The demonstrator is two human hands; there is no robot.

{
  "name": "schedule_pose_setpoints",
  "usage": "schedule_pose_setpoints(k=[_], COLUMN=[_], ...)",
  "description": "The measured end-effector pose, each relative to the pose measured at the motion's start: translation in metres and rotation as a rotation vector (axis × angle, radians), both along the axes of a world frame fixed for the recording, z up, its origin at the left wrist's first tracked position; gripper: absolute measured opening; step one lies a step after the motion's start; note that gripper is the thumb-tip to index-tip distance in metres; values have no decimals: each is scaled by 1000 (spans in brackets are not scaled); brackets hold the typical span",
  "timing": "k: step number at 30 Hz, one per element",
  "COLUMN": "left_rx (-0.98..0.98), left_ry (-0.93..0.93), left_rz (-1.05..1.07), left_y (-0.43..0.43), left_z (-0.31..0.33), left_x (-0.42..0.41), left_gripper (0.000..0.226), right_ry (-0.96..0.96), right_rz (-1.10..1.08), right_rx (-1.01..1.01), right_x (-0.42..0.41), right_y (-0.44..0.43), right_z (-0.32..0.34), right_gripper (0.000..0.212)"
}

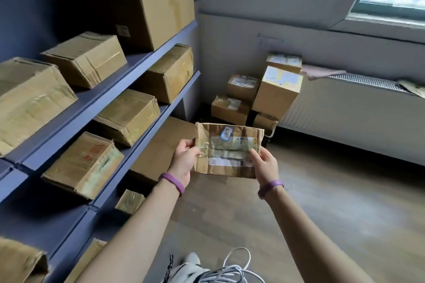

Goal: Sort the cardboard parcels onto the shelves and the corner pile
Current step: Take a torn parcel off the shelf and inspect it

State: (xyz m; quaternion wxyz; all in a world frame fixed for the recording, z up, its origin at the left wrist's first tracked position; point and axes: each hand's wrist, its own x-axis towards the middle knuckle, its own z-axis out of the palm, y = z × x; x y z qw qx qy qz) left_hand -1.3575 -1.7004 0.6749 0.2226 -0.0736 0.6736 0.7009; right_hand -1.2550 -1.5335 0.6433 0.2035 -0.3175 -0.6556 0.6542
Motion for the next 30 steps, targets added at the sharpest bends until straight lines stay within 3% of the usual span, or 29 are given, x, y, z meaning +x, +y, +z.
schedule_pose_setpoints(k=[19, 30], left_rx=[-68, -157], left_ry=[-73, -49], left_rz=[-153, -226], left_y=[160, 265], left_z=[-36, -55], left_x=[-301, -423], left_gripper=[23, 27], right_ry=[-80, -151], right_rz=[-167, -200], right_rx=[-23, -99], right_x=[-277, -392], right_y=[142, 240], right_z=[-34, -62], right_gripper=[16, 17])
